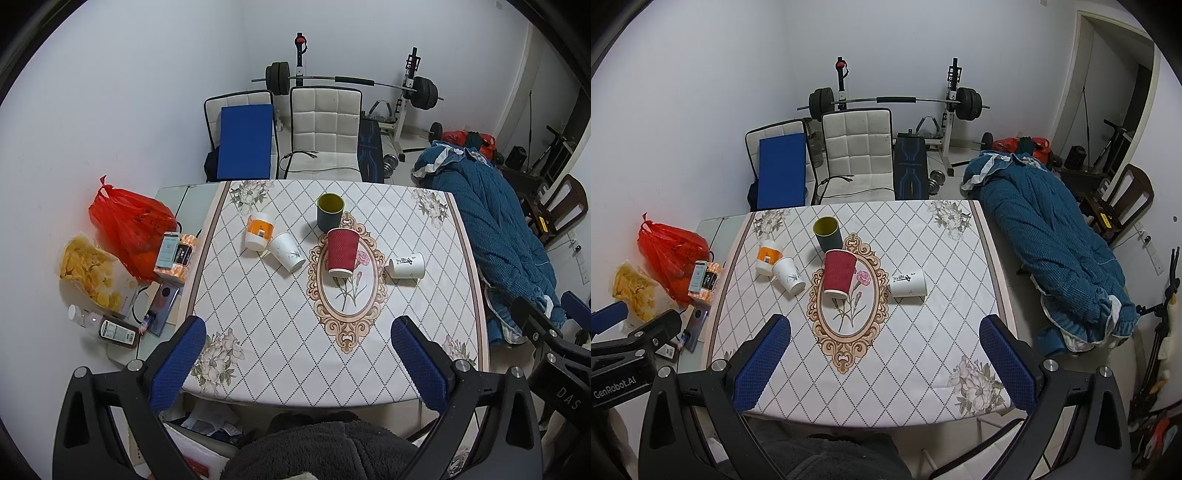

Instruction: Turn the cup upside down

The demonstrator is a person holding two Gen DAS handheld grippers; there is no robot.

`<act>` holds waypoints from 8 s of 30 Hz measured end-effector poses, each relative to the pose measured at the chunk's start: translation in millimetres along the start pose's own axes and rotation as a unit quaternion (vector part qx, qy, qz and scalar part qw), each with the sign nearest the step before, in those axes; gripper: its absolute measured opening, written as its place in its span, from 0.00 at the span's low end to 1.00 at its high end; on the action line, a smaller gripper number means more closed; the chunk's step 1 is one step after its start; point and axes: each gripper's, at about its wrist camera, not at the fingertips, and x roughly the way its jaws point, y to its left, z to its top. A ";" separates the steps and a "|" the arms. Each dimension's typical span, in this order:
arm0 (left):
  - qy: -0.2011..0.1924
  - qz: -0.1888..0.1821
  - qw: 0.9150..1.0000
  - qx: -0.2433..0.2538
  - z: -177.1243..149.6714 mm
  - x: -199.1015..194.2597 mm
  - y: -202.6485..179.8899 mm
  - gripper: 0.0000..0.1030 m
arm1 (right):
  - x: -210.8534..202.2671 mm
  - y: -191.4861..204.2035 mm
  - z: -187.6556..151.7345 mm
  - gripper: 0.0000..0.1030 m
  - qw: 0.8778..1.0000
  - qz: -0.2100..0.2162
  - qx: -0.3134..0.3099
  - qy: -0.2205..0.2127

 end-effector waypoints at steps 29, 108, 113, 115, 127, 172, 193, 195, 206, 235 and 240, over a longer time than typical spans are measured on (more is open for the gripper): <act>0.155 0.059 0.985 -0.049 -37.5 150.9 -18.3 1.00 | 223.4 -34.5 -80.7 1.00 0.975 0.019 -0.038 0.219; 0.269 0.032 0.961 0.053 82.0 479.3 4.5 0.68 | 492.1 49.1 -44.9 1.00 0.919 -0.069 0.019 0.388; 0.262 0.030 0.962 0.071 62.8 430.1 6.4 0.68 | 480.3 42.3 -51.2 1.00 0.922 -0.058 0.020 0.382; 0.261 0.029 0.962 0.076 48.4 412.3 8.0 0.68 | 475.4 38.5 -53.7 1.00 0.923 -0.053 0.021 0.380; 0.272 0.020 0.960 0.067 -39.8 332.1 -5.3 0.68 | 426.3 20.2 -86.6 1.00 0.931 -0.024 0.017 0.365; 0.382 0.003 0.918 0.104 -79.1 437.6 -46.6 0.78 | 417.4 -42.3 -190.7 1.00 0.915 -0.046 0.030 0.399; 0.306 -0.020 0.952 0.018 -53.7 345.5 17.0 0.85 | 386.9 -9.2 -174.2 1.00 0.924 -0.017 0.040 0.379; 0.289 -0.010 0.957 0.009 -54.2 328.2 27.1 0.85 | 375.6 -4.6 -170.7 1.00 0.928 -0.010 0.037 0.370; 0.238 0.002 0.971 -0.020 -78.4 272.6 55.8 0.85 | 310.7 32.8 -148.9 1.00 0.948 0.038 0.023 0.315; 0.215 0.031 0.973 -0.075 -97.8 279.8 160.8 0.85 | 292.5 161.0 -118.3 1.00 0.955 0.067 -0.061 0.283; 0.210 0.037 0.971 -0.105 -99.1 293.7 173.0 1.00 | 300.2 188.7 -105.0 1.00 0.942 0.064 -0.223 0.244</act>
